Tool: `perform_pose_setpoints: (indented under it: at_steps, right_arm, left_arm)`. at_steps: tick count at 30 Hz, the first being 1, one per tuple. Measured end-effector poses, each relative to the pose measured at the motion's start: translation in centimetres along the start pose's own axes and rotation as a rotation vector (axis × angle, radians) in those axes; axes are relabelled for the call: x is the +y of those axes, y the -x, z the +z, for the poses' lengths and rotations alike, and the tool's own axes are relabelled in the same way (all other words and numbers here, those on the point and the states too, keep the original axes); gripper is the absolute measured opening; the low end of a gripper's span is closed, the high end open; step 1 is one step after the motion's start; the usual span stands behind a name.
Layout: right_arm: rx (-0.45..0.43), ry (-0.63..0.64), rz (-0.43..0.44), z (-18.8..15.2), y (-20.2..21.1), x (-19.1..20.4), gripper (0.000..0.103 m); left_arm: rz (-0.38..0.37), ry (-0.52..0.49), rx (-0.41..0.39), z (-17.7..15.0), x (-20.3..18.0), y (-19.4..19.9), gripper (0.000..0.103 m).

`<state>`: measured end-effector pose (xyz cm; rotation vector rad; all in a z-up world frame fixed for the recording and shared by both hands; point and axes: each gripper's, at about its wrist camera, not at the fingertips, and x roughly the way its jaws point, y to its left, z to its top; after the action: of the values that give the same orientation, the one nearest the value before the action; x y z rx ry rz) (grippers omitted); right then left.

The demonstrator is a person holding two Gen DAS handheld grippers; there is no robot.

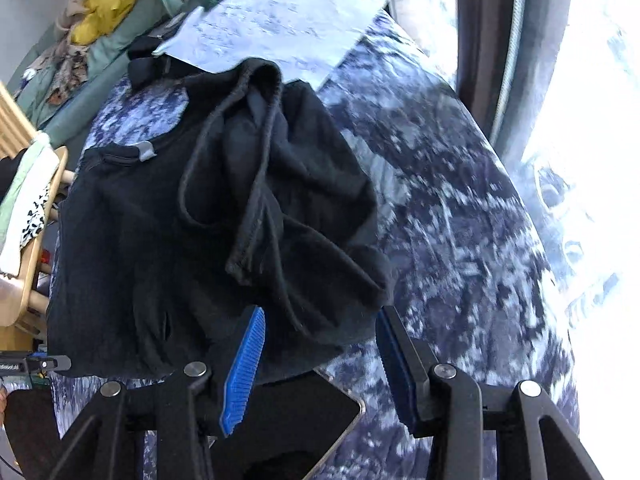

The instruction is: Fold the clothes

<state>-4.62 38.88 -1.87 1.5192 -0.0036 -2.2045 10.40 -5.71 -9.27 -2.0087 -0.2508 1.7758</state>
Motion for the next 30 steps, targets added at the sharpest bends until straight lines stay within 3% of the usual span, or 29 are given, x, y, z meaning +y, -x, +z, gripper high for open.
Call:
perform_pose_setpoints:
  at_steps: [4, 13, 16, 20, 21, 24, 26, 30]
  right_arm:
    - [-0.003, 0.098, -0.004, 0.4, 0.4, 0.9, 0.048]
    - [-0.045, 0.301, -0.013, -1.7, 0.4, 4.0, 0.049]
    - [-0.021, 0.403, -0.12, -2.4, -1.2, 5.8, 0.049]
    - [0.005, 0.413, -0.207, -2.4, -3.0, 5.6, 0.047]
    - [0.012, 0.39, -0.214, -2.2, -3.1, 5.2, 0.041]
    - [0.034, 0.324, -0.234, -1.7, -3.6, 4.1, 0.002]
    - [0.046, 0.278, -0.245, -1.3, -3.9, 3.3, 0.002]
    - [-0.007, 0.115, -0.186, -0.3, -1.4, 0.7, 0.001]
  left_arm:
    - [-0.047, 0.04, -0.026, -0.1, 0.6, 0.9, 0.004]
    - [-0.074, 0.068, -0.07, 1.2, 4.0, 2.7, 0.004]
    - [-0.046, 0.041, -0.068, 1.4, 3.4, 2.4, 0.004]
    - [-0.045, 0.024, -0.071, 1.2, 2.6, 2.2, 0.004]
    - [-0.046, 0.023, -0.066, 1.1, 2.5, 2.2, 0.004]
    - [-0.051, 0.021, -0.056, 0.9, 2.5, 2.0, 0.004]
    - [-0.04, 0.017, -0.056, 0.9, 2.6, 1.9, 0.004]
    - [-0.012, 0.028, -0.083, 1.0, 3.8, 3.5, 0.004]
